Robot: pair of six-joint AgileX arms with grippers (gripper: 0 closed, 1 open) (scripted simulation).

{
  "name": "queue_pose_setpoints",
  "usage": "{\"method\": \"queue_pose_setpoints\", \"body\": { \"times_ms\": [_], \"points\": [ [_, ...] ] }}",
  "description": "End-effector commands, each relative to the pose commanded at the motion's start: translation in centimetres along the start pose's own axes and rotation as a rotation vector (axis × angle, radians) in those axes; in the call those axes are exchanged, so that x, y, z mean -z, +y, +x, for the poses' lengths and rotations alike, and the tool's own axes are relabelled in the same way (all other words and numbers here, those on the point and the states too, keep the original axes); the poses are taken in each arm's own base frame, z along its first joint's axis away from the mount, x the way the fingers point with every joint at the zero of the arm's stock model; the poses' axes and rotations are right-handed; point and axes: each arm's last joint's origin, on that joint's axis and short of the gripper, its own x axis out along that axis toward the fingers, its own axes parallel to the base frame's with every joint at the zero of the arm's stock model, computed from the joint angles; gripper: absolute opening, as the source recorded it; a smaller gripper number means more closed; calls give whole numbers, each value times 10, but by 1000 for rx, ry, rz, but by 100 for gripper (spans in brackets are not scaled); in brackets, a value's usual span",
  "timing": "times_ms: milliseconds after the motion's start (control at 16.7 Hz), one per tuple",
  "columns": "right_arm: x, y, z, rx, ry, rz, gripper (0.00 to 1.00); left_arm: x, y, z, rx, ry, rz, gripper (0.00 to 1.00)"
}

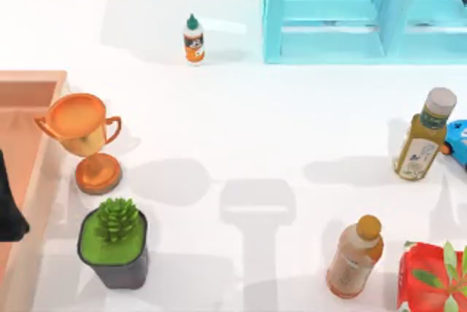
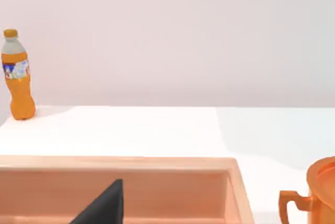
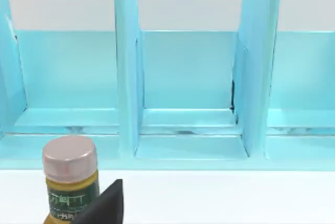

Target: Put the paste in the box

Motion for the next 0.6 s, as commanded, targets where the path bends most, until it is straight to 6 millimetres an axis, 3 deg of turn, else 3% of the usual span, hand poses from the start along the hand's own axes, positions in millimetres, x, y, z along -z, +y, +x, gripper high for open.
{"method": "queue_pose_setpoints", "body": {
  "times_ms": [240,420,600],
  "points": [
    [0,0,0,0,0,0,100,-9,-1,0,0,-20,-7,100],
    [0,0,0,0,0,0,100,-41,-5,4,-3,-73,-33,100],
    [0,0,0,0,0,0,100,-86,-12,21,-6,-124,-80,100]
  ]
}}
